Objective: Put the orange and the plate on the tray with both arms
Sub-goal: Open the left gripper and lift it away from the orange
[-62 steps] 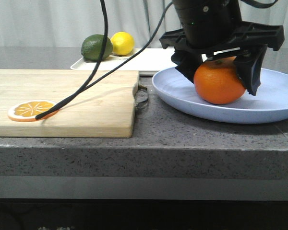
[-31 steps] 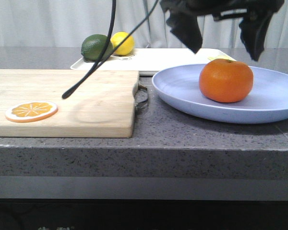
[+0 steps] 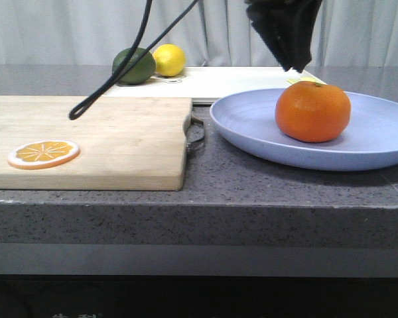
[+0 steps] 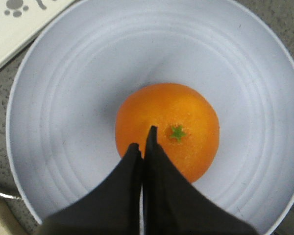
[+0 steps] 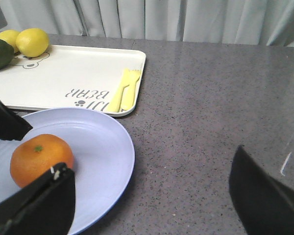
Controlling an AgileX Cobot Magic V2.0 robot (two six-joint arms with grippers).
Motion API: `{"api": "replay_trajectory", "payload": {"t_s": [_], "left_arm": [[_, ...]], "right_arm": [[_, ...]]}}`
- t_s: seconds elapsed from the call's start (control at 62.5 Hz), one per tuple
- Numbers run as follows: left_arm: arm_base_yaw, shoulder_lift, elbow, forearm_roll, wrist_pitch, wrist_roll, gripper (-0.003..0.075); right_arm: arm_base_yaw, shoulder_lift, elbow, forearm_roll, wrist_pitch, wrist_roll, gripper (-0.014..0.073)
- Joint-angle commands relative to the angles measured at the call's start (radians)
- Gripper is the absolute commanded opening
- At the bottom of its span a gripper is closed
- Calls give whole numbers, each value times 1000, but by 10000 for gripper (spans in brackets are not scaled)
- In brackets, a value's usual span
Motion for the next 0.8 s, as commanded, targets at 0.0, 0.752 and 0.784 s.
{"api": "replay_trajectory", "payload": {"t_s": [0.0,0.752,0.784], "left_arm": [[-7,-66,-38,3,44,1,-18],[310,-549,639,119,-133,-74,-18],[335,-583,678,119,-160,-77,-18]], "right_arm": [[-4,13,-34,-1,-76,0,642],[-4,13,-34,-1,-16,0,642],[-4,13,-34,-1,-16,0,642]]}}
